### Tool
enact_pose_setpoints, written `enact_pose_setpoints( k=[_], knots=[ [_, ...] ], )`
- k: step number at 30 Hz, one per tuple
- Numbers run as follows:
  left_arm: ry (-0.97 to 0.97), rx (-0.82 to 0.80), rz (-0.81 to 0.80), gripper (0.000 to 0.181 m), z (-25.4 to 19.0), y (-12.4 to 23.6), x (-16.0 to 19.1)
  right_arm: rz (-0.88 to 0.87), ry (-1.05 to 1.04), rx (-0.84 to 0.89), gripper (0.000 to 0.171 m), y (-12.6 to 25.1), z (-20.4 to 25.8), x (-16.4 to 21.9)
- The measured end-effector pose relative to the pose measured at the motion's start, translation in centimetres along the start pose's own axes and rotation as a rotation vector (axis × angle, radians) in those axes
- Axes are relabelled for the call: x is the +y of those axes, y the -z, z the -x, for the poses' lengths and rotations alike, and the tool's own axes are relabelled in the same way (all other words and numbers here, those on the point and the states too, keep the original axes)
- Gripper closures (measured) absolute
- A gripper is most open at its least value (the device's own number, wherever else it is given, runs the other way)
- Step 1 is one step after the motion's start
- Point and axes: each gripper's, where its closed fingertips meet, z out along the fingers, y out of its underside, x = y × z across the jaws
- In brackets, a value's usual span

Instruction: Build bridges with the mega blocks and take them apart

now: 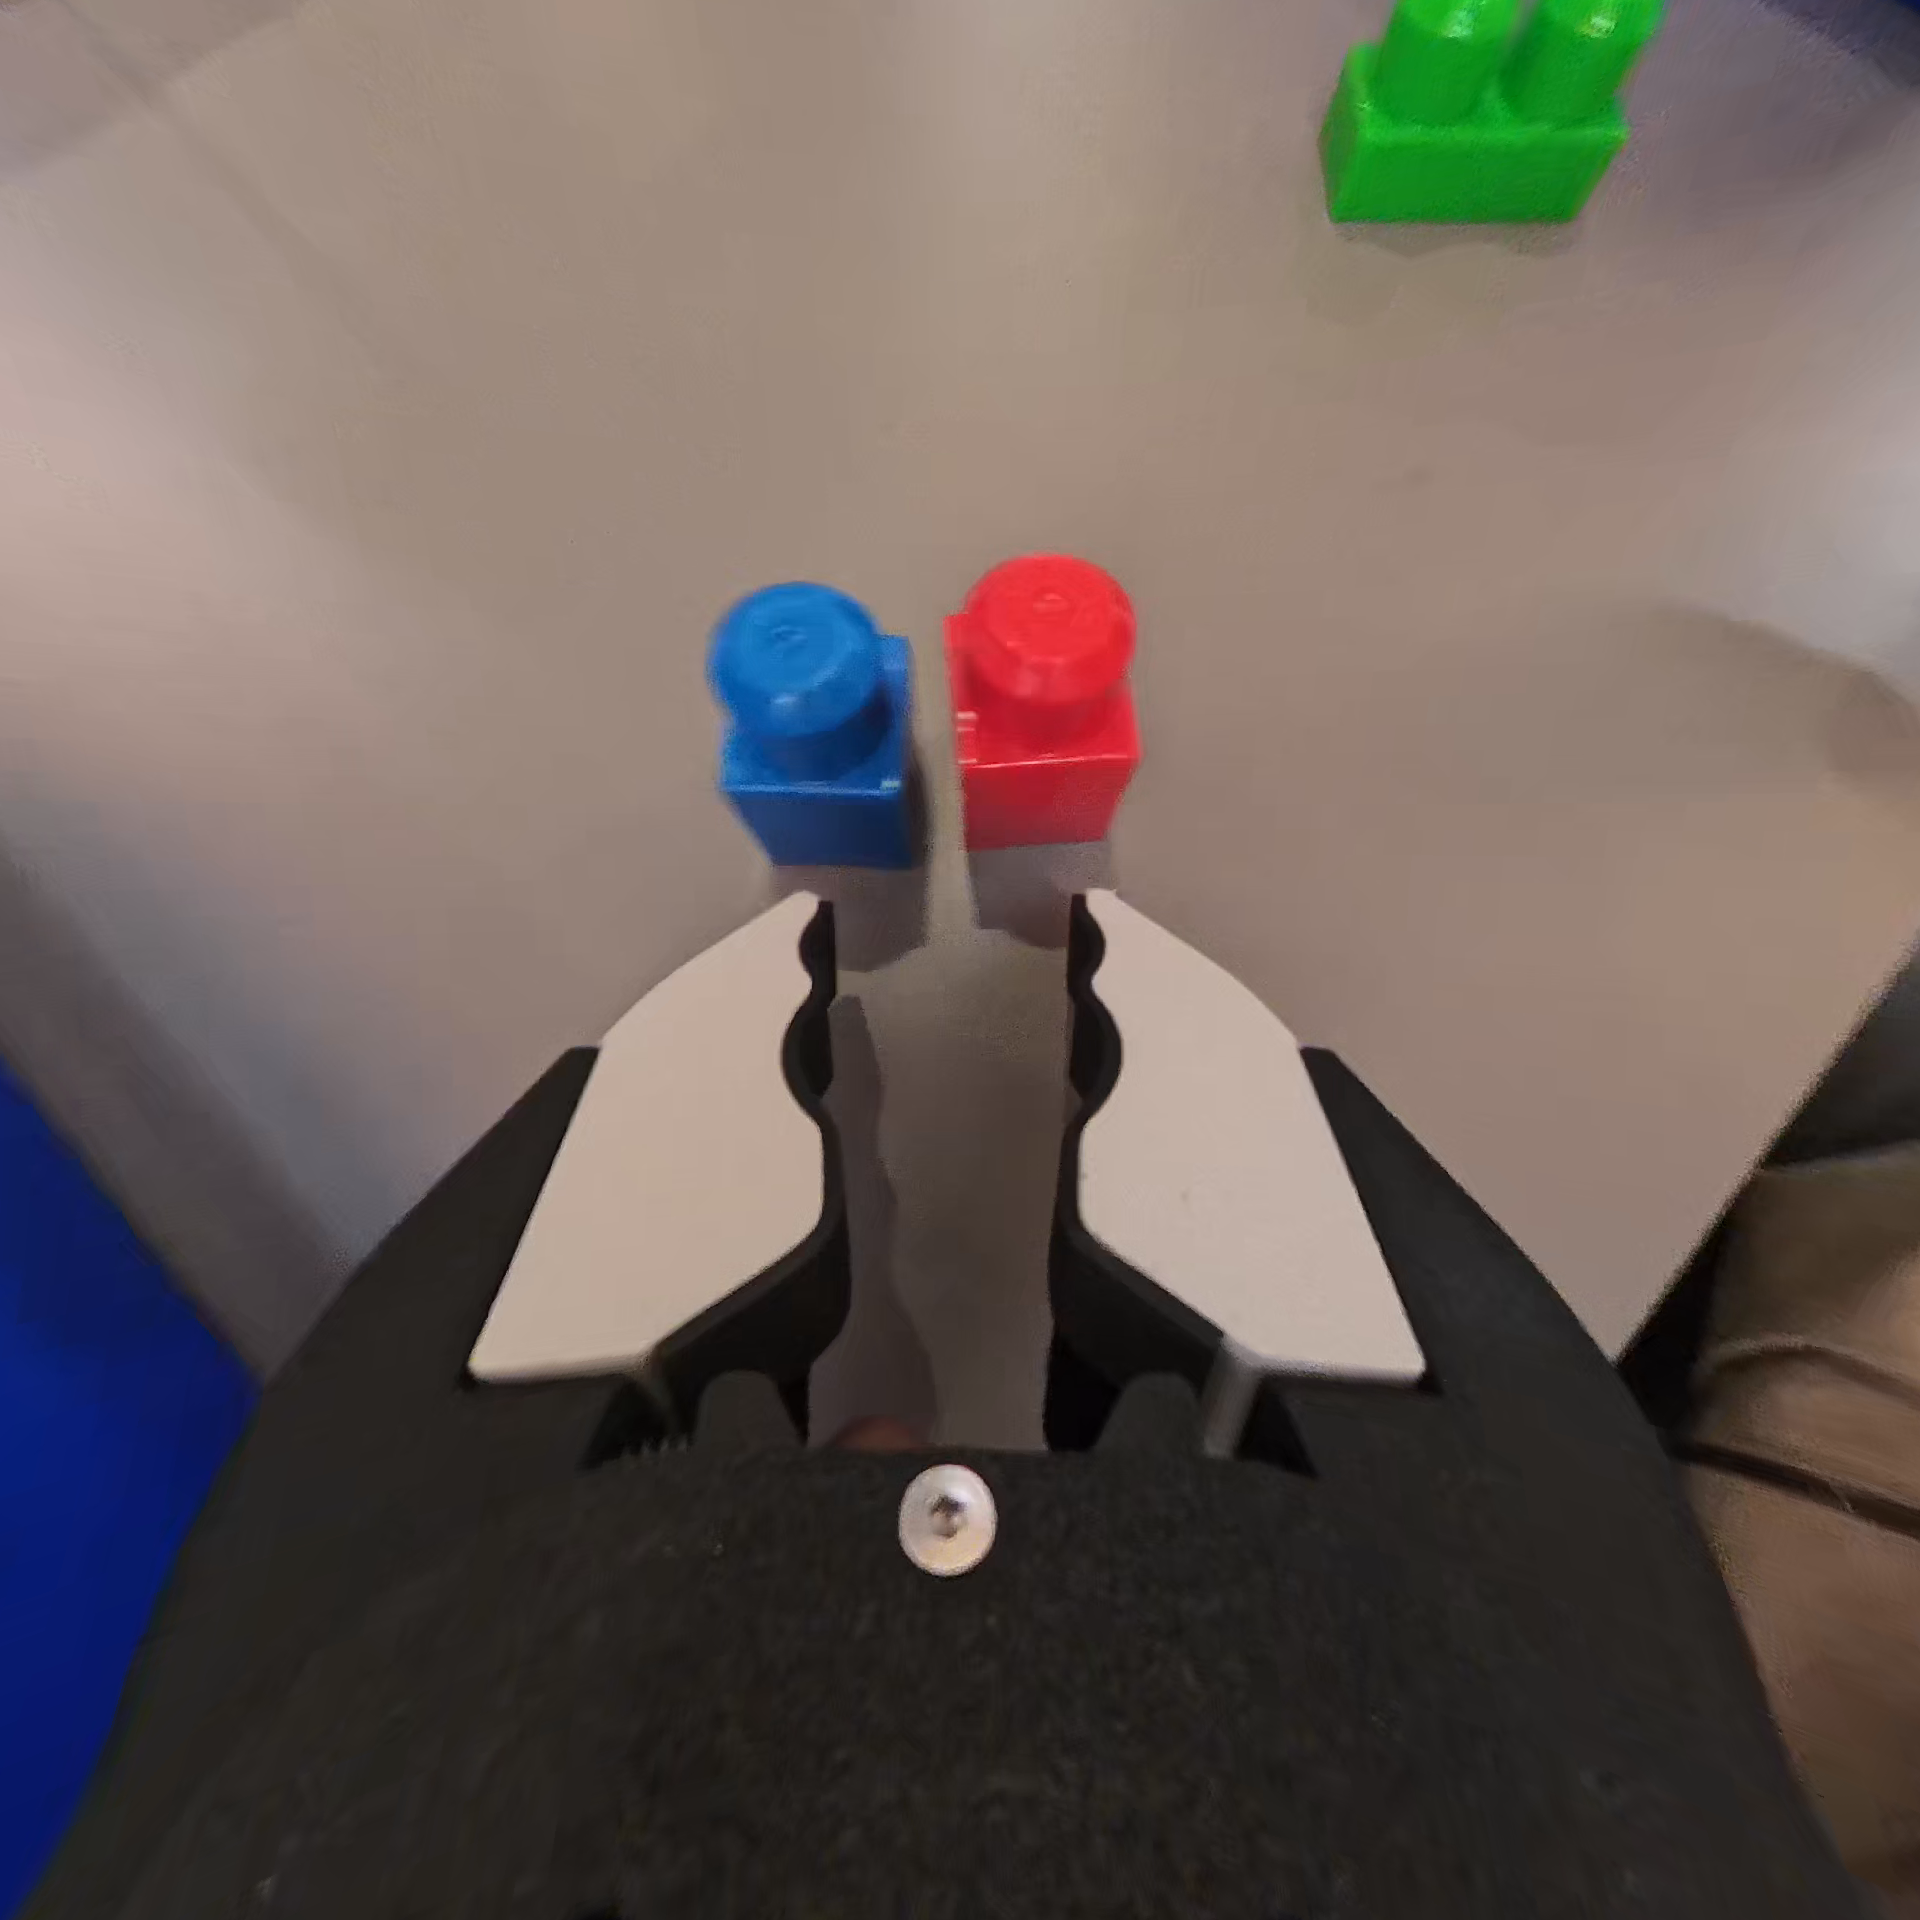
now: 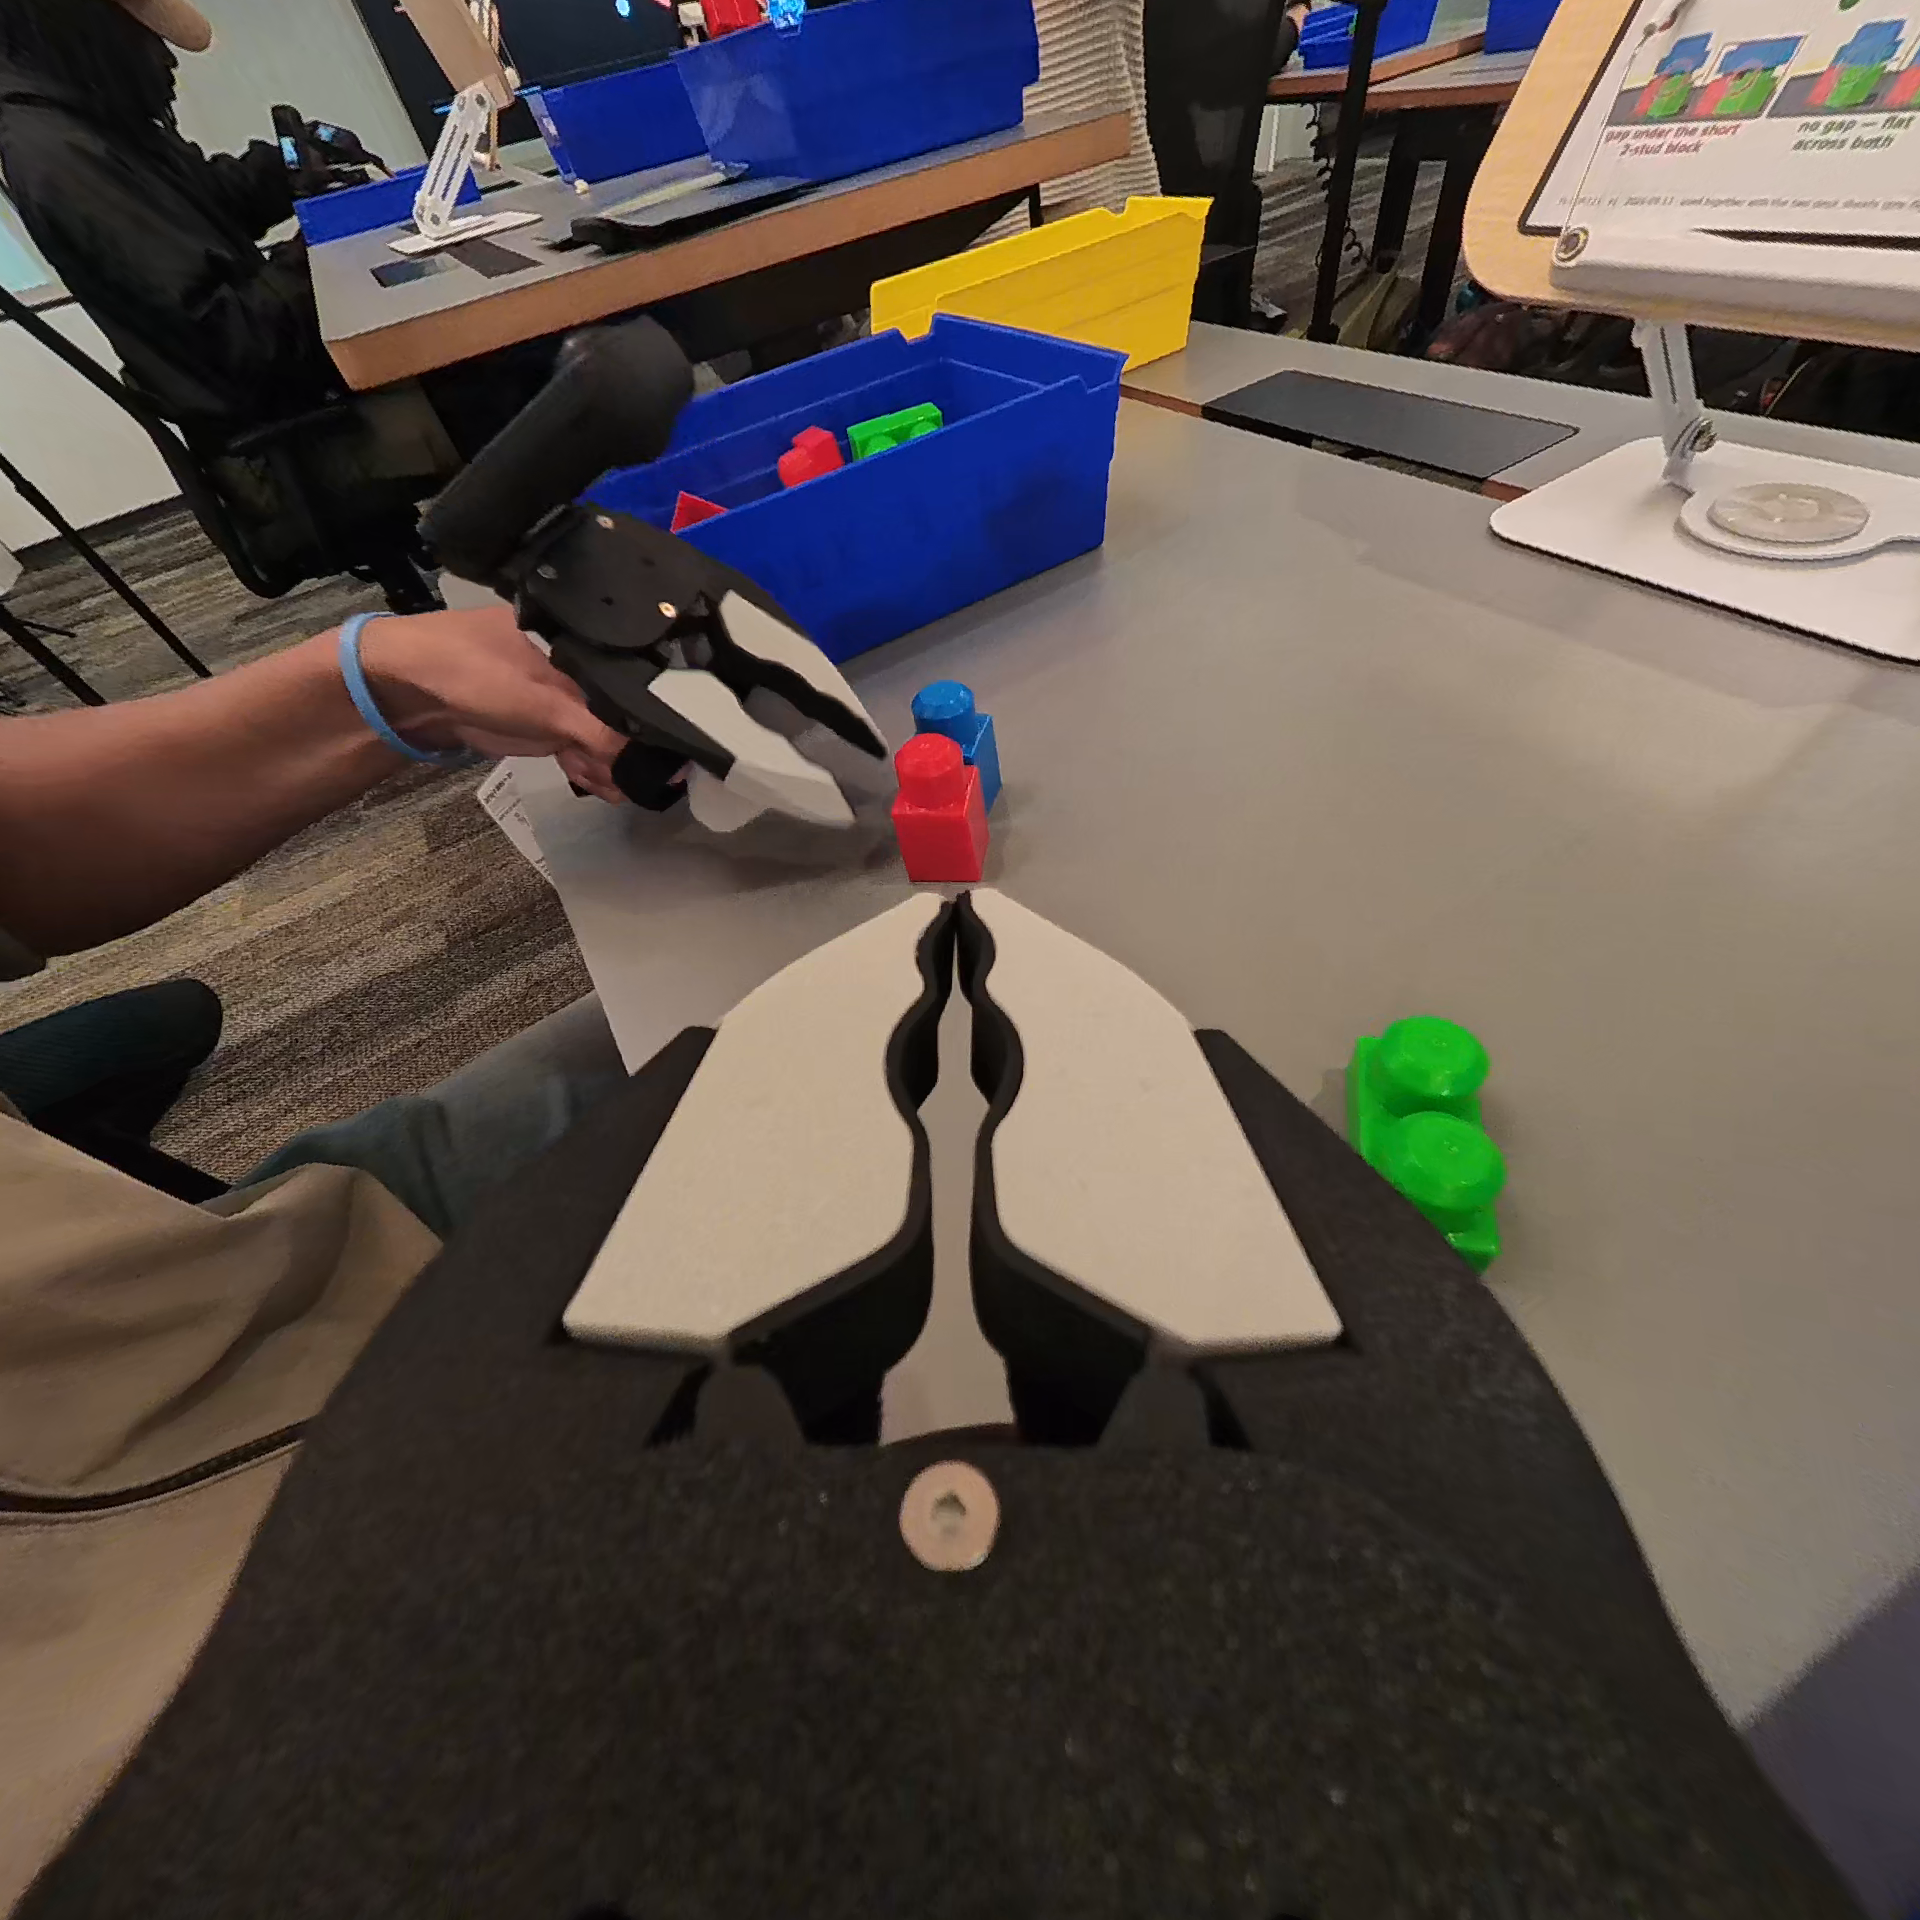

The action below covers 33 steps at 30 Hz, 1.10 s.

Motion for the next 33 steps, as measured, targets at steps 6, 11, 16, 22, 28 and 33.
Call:
enact_pose_setpoints(
  k=[6, 11, 16, 22, 28, 33],
  knots=[
    [0.121, -0.3, 0.016, 0.157, 6.2, 0.8, -0.7, -0.002, -0.005, 0.006, 0.171, 0.2, -0.3, 0.2],
    [0.142, -0.351, 0.096, 0.181, 8.3, -0.1, -0.6, -0.004, -0.006, 0.009, 0.171, 0.5, -0.3, 0.3],
    [0.144, -0.328, 0.145, 0.181, 8.2, -1.5, -0.7, -0.005, 0.0, 0.008, 0.171, 0.7, -0.3, 0.1],
    [0.117, -0.326, 0.16, 0.181, 7.1, -2.6, -0.6, -0.001, 0.002, 0.007, 0.171, 0.7, -0.3, 0.2],
    [0.106, -0.251, 0.157, 0.181, 6.1, -3.1, -0.7, -0.005, -0.002, 0.011, 0.171, 0.9, -0.4, 0.2],
    [0.08, -0.26, 0.169, 0.181, 6.2, -3.1, -0.8, -0.001, 0.001, 0.008, 0.171, 0.8, -0.4, 0.2]
  ],
)
